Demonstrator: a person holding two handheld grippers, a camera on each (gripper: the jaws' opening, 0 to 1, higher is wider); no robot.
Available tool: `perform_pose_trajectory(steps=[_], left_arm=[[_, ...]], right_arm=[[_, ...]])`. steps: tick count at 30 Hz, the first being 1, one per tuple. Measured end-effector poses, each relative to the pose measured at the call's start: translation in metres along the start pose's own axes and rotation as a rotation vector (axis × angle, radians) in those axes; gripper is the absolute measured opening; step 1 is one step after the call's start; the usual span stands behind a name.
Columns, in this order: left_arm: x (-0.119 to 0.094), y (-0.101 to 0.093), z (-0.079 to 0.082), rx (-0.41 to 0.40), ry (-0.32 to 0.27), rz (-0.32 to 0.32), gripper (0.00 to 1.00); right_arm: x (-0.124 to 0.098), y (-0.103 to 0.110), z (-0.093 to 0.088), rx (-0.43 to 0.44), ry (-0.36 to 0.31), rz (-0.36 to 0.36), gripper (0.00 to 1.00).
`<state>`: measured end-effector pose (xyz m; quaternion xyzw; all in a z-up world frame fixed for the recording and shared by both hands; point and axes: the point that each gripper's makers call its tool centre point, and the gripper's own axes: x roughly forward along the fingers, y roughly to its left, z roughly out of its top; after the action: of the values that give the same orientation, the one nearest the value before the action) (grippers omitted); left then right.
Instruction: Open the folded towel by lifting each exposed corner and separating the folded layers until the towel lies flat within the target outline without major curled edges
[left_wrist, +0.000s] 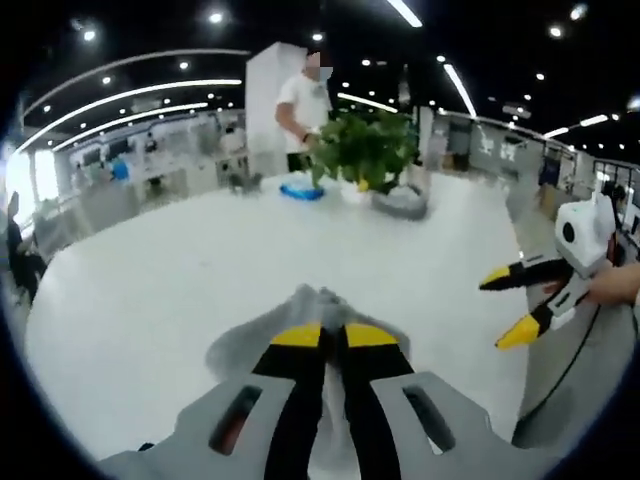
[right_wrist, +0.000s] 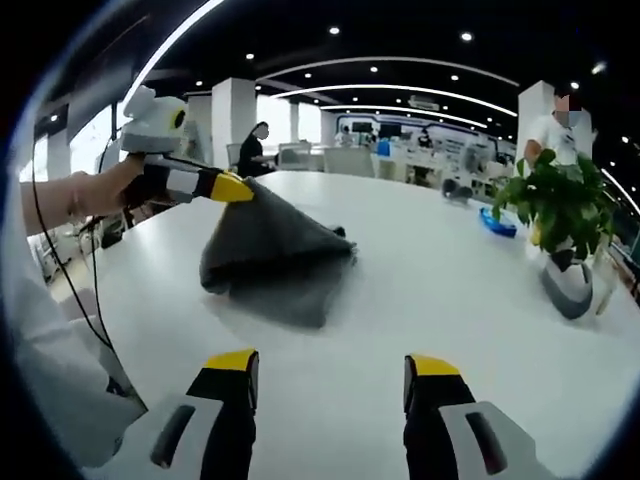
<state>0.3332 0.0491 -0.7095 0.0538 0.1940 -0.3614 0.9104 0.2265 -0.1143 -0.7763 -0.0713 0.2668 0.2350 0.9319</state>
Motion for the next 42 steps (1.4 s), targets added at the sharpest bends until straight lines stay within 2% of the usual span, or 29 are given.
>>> perform_pose_trajectory(steps=[6,18,21,31,36,42], left_arm=[[-0.015,0.015,-0.007,0.023,0.007,0.074,0.04],[-0.050,0.044,-0.017,0.001,-0.006,0.215,0.04],[-0.057,0.051,-0.023,0.036,0.015,0.249,0.04],[-0.067,0.060,-0.034,0.109,0.063,0.289,0.04],[-0.069,0.059,-0.037,0.126,0.075,0.296,0.04],[-0.077,0.063,-0.040,0.138,0.083,0.337,0.04]], right_arm=[[0.000,0.001,0.000,0.001,0.003,0.005,0.57],[0.001,0.005,0.000,-0.011,0.004,0.016,0.56],[0.001,0.006,0.000,-0.012,0.004,0.018,0.56],[0.001,0.009,0.000,-0.023,0.006,0.027,0.56],[0.001,0.009,0.000,-0.026,0.007,0.029,0.56],[0.002,0.010,0.001,-0.030,0.006,0.032,0.56]])
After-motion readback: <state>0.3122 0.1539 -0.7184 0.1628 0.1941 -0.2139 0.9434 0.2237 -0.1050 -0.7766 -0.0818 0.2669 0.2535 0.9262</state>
